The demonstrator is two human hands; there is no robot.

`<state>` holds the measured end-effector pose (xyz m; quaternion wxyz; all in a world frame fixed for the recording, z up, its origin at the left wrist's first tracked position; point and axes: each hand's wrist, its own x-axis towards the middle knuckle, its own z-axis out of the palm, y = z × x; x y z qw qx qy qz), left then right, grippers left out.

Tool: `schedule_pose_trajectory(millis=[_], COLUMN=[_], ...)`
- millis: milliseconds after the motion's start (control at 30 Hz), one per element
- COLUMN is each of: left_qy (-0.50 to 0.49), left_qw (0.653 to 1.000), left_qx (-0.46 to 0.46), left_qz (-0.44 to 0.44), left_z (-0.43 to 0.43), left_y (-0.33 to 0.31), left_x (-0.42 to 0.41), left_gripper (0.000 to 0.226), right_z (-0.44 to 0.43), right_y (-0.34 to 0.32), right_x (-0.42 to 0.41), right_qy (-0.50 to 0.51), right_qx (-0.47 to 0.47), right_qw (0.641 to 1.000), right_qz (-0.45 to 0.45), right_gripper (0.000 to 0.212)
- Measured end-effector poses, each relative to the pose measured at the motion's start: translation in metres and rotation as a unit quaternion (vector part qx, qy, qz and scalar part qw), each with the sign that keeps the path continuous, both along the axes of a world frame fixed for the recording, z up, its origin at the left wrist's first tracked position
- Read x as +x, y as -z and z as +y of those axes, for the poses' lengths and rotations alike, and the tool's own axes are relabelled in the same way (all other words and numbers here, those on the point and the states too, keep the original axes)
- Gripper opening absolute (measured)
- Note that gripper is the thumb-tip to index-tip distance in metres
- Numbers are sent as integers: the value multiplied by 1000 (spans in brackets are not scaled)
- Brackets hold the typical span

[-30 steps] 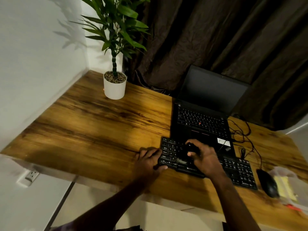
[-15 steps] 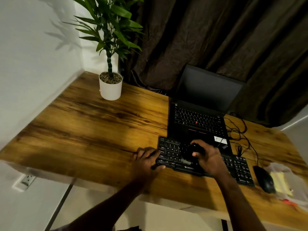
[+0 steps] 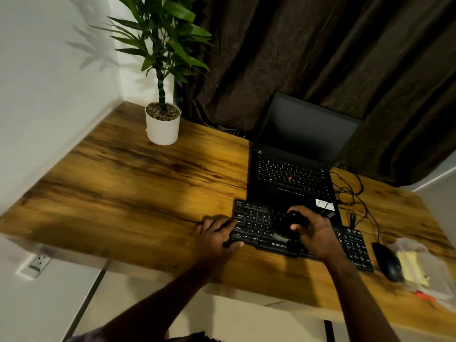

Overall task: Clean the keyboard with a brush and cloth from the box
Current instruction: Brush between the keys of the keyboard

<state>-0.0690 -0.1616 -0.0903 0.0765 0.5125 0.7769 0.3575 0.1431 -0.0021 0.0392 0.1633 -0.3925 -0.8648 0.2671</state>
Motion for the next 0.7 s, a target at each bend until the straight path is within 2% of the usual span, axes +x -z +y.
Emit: schedule_pose_trajectory(millis=[133,300,533,700], left_qy=[-1,2,2,1], left_qw=[1000,1000,1000,1000], left_qx=[-7,-3,-14,-21], left_qz=[2,9,9,23], left_z=[0,1,1,0], left_y=[-1,1,0,-1], left_x=[0,0,-1,0], left_gripper=[69,68,66,64], right_z=[-2,-9,4,-1], right_y=[4,8,3,10], right_x=[-10,-20,30,19], right_qy=[-15,-30,21,13], right_qx=[18,-4,0,16], right_qw=[1000,998,999,999], right_qz=[4,64,33,45], right_gripper=[52,50,74,49])
